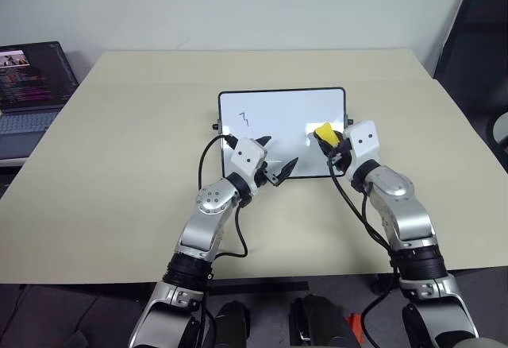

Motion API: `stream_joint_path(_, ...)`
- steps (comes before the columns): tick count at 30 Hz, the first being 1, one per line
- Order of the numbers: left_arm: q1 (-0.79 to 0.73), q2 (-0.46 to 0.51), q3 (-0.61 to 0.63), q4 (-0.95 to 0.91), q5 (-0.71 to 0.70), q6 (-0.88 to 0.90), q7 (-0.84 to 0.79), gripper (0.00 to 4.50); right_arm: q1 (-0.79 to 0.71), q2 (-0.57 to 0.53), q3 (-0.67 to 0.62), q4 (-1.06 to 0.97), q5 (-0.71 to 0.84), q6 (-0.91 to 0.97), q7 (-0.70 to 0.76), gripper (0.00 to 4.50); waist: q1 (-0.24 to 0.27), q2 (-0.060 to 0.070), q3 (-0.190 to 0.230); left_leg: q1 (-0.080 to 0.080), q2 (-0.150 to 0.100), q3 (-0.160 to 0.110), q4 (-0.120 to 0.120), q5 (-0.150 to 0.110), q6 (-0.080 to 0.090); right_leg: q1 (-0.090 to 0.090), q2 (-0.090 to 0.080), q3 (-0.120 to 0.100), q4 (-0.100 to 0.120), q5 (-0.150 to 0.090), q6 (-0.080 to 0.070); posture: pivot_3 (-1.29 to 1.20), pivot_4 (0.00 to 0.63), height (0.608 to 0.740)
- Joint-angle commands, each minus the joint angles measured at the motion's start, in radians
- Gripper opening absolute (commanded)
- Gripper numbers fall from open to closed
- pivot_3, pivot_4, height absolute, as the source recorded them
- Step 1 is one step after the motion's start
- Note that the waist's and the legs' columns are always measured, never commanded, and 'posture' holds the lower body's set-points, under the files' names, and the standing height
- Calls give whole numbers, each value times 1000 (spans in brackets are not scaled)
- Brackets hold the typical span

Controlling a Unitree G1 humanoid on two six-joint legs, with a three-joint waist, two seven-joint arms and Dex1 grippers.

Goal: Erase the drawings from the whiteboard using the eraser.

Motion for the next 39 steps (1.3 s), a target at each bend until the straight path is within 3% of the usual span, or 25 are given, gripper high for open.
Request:
stream_joint_path(1, 2, -4, 0, -50, -2, -13, 6, 4500, 28, -18, -10, -49, 8, -28, 11, 1291, 2, 0, 0, 0, 0, 0, 0, 0, 0, 0, 0, 0, 0, 0, 0, 0, 150, 740)
stream_joint_path(17, 85, 25, 58, -111, 22, 8, 106, 4500, -70, 7, 53, 57, -23, -98, 9, 1291, -2, 0, 1, 1, 0, 0, 0, 0, 0, 0, 1, 0, 1, 0, 0, 0, 150, 740)
stream_joint_path(23, 118, 35, 105, -95, 141, 27, 302, 4500, -117, 31, 73, 120, -21, -130, 19, 1291, 1, 0, 1, 1, 0, -1, 1, 0, 0, 0, 1, -1, 1, 0, 0, 0, 150, 740)
stream_joint_path(26, 106, 17, 136, -81, 135, 53, 355, 4500, -143, 46, 86, 146, -23, -145, 24, 1291, 2, 0, 1, 1, 0, -1, 1, 0, 0, 0, 1, -1, 1, 0, 0, 0, 150, 740)
stream_joint_path(39, 71, 11, 114, -45, 91, 11, 264, 4500, -363, 151, 133, 391, -58, -266, 34, 1291, -3, 0, 1, 2, 0, -1, 1, 0, 0, 0, 2, -1, 2, 1, -1, 0, 150, 740)
